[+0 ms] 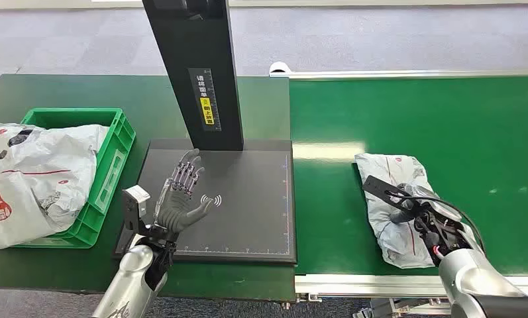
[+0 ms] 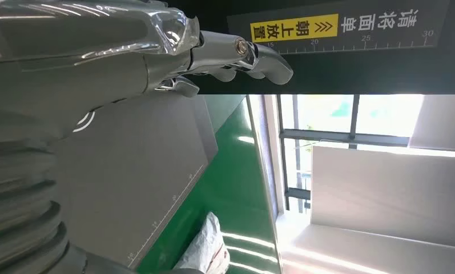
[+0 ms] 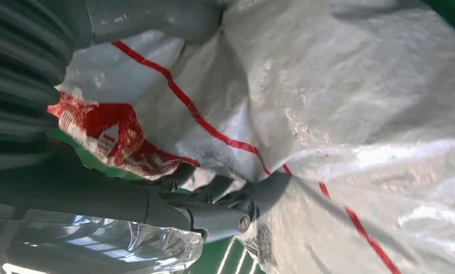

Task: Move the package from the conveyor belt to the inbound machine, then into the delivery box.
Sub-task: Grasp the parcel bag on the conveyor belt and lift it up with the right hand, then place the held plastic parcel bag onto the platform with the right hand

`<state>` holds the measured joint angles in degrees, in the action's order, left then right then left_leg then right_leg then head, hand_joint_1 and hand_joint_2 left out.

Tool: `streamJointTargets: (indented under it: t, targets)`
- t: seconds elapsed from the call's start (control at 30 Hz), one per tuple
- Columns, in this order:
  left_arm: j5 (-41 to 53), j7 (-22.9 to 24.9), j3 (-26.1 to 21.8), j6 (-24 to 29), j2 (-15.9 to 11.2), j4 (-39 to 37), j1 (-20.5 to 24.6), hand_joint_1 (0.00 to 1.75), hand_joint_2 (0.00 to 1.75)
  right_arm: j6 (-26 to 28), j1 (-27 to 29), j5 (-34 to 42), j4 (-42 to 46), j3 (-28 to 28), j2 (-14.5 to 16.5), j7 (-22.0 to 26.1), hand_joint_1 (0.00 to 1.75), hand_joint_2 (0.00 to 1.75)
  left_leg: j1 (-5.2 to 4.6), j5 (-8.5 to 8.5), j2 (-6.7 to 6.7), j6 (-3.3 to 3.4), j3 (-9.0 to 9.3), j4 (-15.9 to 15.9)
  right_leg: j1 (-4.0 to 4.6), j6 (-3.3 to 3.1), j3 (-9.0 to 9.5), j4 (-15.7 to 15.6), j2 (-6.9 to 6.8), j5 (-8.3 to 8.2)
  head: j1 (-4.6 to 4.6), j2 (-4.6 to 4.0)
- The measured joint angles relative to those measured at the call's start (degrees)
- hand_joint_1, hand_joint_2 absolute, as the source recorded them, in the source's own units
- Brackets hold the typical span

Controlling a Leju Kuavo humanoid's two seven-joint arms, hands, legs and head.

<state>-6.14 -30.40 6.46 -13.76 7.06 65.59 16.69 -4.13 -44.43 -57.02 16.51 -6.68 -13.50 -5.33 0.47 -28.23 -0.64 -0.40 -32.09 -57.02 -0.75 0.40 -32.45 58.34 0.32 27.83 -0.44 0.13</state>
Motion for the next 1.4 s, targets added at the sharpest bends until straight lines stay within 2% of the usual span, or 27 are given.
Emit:
streamJointTargets:
  t: [0.5, 0.87, 0.97, 1.17, 1.4]
  targets:
    - [0.0, 0.9, 0.6, 0.2, 0.2, 0.0, 0.0, 0.0, 1.75, 5.6, 3.9, -1.1, 2.1, 2.1, 2.3, 5.0, 1.75, 1.75, 0.01, 0.0, 0.0, 0.0, 0.01, 0.0, 0.01, 0.0, 0.0, 0.0, 0.0, 0.0, 0.0, 0.0]
    - [0.1, 0.9, 0.0, 1.1, 0.2, 2.3, -1.5, 0.0, 1.75, 13.2, 5.2, -1.1, 5.9, 3.2, 3.7, 9.9, 1.75, 1.75, 0.01, 0.0, 0.0, 0.0, -0.02, 0.0, 0.01, 0.0, 0.0, 0.0, 0.0, 0.0, 0.0, 0.0]
    - [0.5, 0.9, -0.6, 1.6, 0.2, 3.3, -2.3, 0.0, 1.75, 14.6, 5.2, -2.2, 9.7, 3.4, 4.1, 10.8, 1.75, 1.75, 0.01, 0.0, 0.0, 0.0, -0.02, 0.0, 0.01, 0.0, -0.01, 0.0, 0.0, 0.0, 0.0, 0.0]
    - [1.7, 0.4, -1.4, 1.7, 0.4, 4.0, -3.3, 0.0, 1.75, 12.7, 6.2, -6.5, 22.3, 3.1, 5.0, 10.8, 1.75, 1.75, 0.01, 0.0, 0.0, 0.0, -0.04, 0.0, 0.01, 0.0, -0.02, 0.0, 0.0, 0.0, -0.01, 0.0]
    - [2.5, -0.4, -2.0, 1.8, 1.1, 3.9, -3.5, 0.0, 1.75, 10.3, 6.5, -10.6, 33.4, -1.0, 6.7, 12.4, 1.75, 1.75, 0.01, 0.0, 0.01, 0.0, -0.04, 0.0, 0.01, 0.0, -0.03, 0.0, 0.0, 0.0, -0.01, -0.01]
